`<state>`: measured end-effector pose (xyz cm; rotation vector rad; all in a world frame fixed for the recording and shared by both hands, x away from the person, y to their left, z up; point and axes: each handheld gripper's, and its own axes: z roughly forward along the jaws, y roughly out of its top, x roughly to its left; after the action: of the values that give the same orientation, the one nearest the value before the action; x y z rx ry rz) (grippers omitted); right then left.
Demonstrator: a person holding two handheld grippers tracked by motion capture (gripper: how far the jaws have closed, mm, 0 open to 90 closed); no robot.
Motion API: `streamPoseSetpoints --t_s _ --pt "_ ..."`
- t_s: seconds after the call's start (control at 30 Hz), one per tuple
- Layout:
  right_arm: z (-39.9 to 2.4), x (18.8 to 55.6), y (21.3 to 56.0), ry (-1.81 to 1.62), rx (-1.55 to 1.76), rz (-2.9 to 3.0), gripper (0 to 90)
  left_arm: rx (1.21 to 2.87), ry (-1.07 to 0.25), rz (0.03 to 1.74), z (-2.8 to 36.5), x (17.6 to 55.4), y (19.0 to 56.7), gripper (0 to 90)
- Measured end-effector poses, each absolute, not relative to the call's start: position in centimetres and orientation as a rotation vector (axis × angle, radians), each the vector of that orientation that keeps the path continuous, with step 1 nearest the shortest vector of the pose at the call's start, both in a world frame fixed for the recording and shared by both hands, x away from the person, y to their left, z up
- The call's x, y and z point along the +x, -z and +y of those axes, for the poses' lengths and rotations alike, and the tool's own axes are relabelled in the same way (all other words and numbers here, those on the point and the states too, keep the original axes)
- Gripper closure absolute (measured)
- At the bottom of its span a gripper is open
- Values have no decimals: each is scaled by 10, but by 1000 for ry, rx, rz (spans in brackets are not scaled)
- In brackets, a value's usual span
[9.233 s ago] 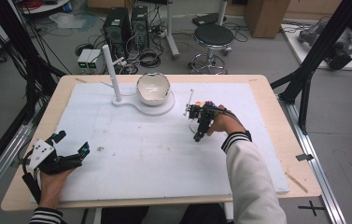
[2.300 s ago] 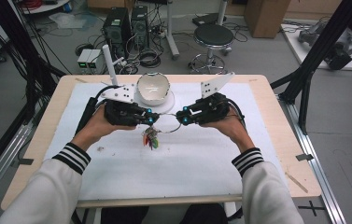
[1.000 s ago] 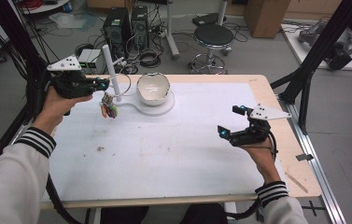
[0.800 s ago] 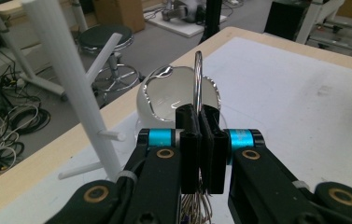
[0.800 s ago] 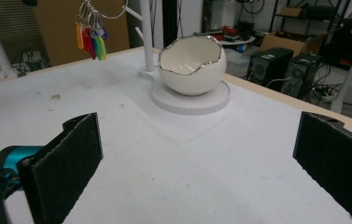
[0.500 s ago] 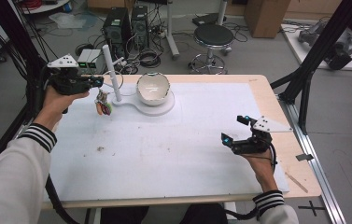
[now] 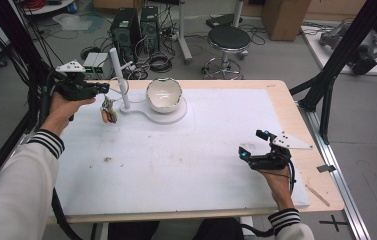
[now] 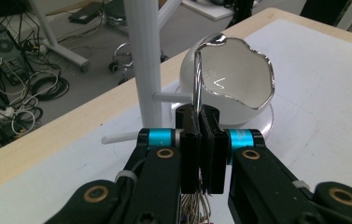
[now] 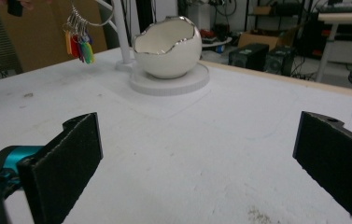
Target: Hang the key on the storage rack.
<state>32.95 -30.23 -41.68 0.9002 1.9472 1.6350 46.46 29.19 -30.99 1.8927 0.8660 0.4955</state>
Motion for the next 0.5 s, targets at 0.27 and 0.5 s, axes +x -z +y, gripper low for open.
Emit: streamPoseSetpoints --t_s 0.27,0.5 --pt "-305 326 430 -1630 911 1927 9 1912 -500 923 299 473 325 870" --pt "-304 325 433 -1621 911 1936 9 1908 -501 945 299 478 330 870"
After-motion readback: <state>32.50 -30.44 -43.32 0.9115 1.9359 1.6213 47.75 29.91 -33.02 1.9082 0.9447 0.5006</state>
